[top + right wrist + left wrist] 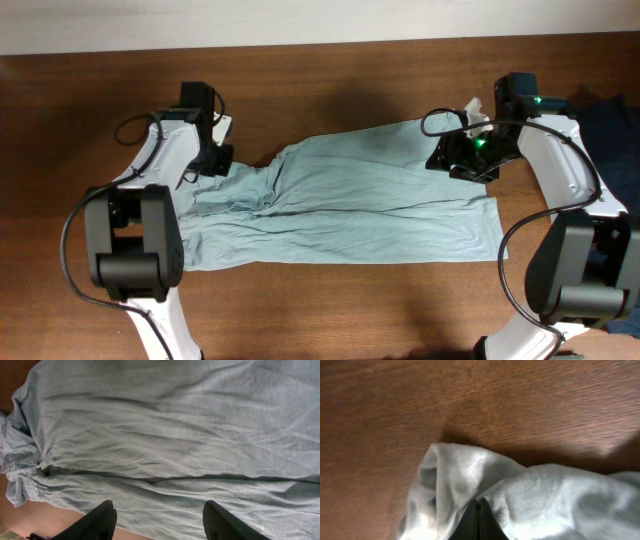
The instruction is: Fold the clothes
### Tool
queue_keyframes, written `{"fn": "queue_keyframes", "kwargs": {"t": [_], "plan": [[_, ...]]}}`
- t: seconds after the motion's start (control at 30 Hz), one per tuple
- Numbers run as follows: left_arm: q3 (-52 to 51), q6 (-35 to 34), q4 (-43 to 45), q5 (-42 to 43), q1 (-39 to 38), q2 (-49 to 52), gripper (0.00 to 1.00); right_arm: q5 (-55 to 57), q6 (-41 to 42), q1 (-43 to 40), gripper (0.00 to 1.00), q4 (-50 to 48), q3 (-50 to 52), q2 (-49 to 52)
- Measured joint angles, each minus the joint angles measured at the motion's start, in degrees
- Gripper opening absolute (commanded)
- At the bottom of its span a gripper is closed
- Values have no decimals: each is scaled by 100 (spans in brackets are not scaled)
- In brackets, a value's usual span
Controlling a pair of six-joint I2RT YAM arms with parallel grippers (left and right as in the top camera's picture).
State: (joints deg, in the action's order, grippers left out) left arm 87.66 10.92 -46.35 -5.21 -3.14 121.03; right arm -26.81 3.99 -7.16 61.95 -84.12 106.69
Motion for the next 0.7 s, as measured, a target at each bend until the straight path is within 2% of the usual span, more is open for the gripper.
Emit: {"fn": "queue_keyframes", "kwargs": {"t": [0.1,0.17,0.27,0.33,0.37,0.53,0.7], "plan": [[0,0,101,-26,0,153,0,0,2,2,61,-17,0,0],[0,0,173,-39,0,157,0,2,0,24,57,-173,0,0],[0,0,245,-50,0,173,0,46,7,125,38,-588,2,17],[0,0,264,-68,-2,177,0,251,61,295,11,-872,2,140],[2,0,275,-70,0,177,0,398,146,372,8,-925,7,232],[4,-2,289,-81,0,177,0,1110,664,544,4,-1231,66,890],[4,-2,304,-79,15,177,0,1357,824,544,4,-1394,87,1331]]}}
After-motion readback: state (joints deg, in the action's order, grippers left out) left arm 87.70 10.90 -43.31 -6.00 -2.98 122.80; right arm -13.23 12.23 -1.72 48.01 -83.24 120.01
